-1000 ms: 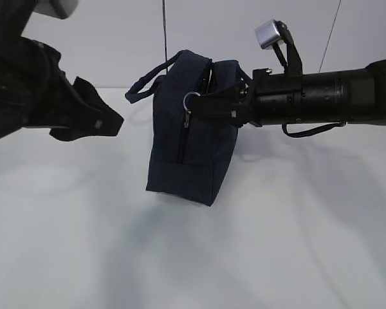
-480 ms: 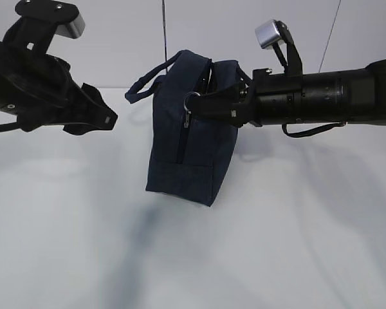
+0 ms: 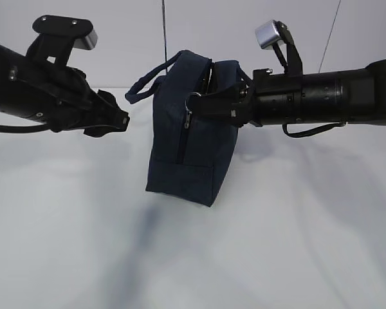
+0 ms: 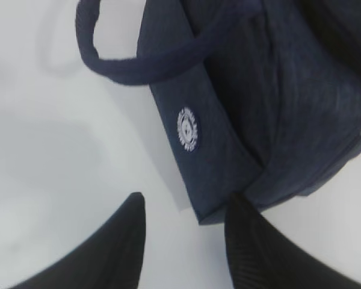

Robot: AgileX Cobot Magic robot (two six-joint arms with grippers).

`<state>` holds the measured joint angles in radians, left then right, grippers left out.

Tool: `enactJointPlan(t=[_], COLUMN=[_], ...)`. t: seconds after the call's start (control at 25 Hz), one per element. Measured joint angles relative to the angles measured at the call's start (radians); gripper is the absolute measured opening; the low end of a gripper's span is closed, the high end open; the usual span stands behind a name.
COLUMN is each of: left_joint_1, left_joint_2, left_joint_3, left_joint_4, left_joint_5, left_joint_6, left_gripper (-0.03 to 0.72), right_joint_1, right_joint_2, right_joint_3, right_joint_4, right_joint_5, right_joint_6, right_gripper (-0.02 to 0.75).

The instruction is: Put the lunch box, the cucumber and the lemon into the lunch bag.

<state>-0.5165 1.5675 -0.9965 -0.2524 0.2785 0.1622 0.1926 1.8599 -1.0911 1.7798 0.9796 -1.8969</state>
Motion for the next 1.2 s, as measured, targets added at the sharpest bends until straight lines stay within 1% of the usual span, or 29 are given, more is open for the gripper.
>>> enactJointPlan(t=[0.2,0.32,0.4,0.48,0.56,0.64,0.72,0.8,1.04,1.12,1.2], left_joint_1=[0.0,-0.034,-0.065,-0.088,-0.095,-0.085,-0.054,-0.001,0.211,0.249,0.256], left_joint_2=[0.0,-0.01,-0.03,-0.058,-0.083,-0.1,-0.108,-0.108,-0.104,-0.082,-0.056], left_joint_3=[0.0,0.0,0.0,0.0,0.0,0.0,0.0,0.0,0.0,0.0,0.0], left_joint_4=[-0.083,-0.171,-0.257,-0.372,-0.518,-0.638,-0.731,-0.789,-0.89,-0.937,-0.962], left_joint_5=[-0.014,0.001,0.018,0.045,0.087,0.151,0.206,0.247,0.346,0.366,0.377], left_joint_6=[0.007,0.083,0.176,0.306,0.448,0.597,0.724,0.81,1.0,1.061,1.091], left_gripper=[0.273,0.255,0.245,0.241,0.239,0.239,0.238,0.238,0.238,0.238,0.238], right_joint_1=[0.0,0.0,0.0,0.0,0.0,0.0,0.0,0.0,0.0,0.0,0.0], right_joint_2=[0.0,0.0,0.0,0.0,0.0,0.0,0.0,0.0,0.0,0.0,0.0], right_joint_3=[0.0,0.0,0.0,0.0,0.0,0.0,0.0,0.0,0.0,0.0,0.0], right_joint_4=[0.0,0.0,0.0,0.0,0.0,0.0,0.0,0.002,0.002,0.002,0.002], right_joint_5=[-0.004,-0.005,-0.007,-0.008,-0.009,-0.011,-0.014,-0.015,-0.015,-0.015,-0.015], right_joint_6=[0.003,0.006,0.006,0.007,0.007,0.007,0.007,0.008,0.011,0.011,0.013], right_gripper=[0.0,0.0,0.0,0.0,0.0,0.0,0.0,0.0,0.0,0.0,0.0])
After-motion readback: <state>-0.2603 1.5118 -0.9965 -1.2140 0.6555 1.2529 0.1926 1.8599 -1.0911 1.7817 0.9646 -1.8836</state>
